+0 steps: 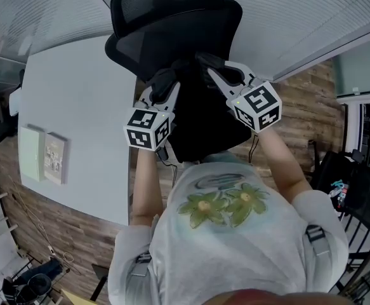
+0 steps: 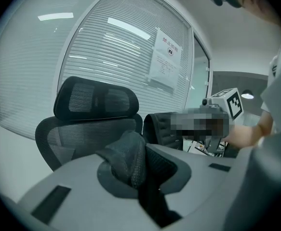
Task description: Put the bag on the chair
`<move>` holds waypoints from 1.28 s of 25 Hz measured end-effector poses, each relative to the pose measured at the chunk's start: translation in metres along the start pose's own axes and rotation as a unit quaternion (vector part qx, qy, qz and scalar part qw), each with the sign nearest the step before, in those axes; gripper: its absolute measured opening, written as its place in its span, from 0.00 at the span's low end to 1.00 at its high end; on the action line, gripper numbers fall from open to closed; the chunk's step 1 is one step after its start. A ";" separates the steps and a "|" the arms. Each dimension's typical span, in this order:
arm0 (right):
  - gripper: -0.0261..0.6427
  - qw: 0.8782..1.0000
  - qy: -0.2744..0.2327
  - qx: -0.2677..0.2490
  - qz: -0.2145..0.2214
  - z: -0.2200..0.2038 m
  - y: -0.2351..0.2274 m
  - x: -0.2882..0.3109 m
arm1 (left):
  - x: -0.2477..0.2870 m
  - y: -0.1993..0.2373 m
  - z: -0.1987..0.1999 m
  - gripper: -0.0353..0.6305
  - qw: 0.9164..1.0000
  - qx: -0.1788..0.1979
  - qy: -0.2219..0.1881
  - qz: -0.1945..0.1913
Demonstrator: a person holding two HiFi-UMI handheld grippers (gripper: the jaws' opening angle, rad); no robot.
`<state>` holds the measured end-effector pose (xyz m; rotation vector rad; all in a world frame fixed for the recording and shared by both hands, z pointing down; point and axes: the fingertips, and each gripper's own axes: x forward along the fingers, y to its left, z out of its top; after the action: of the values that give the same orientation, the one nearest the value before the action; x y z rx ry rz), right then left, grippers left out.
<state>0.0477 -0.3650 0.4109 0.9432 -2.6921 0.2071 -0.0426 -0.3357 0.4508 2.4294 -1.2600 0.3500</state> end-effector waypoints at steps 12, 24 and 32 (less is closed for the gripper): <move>0.11 0.999 0.025 0.011 0.019 -0.034 -0.004 0.017 | 0.014 0.017 -0.028 0.14 0.999 -0.023 0.011 0.034; 0.11 0.997 0.072 0.024 0.030 -0.084 0.002 0.036 | 0.029 0.027 -0.058 0.14 0.997 -0.047 0.029 0.054; 0.11 0.993 0.111 0.038 0.033 -0.122 0.003 0.044 | 0.041 0.026 -0.087 0.14 0.995 -0.041 0.055 0.067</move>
<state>0.0386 -0.3609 0.5409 0.7998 -2.5271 0.4063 -0.0447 -0.3412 0.5510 2.2318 -1.3637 0.4522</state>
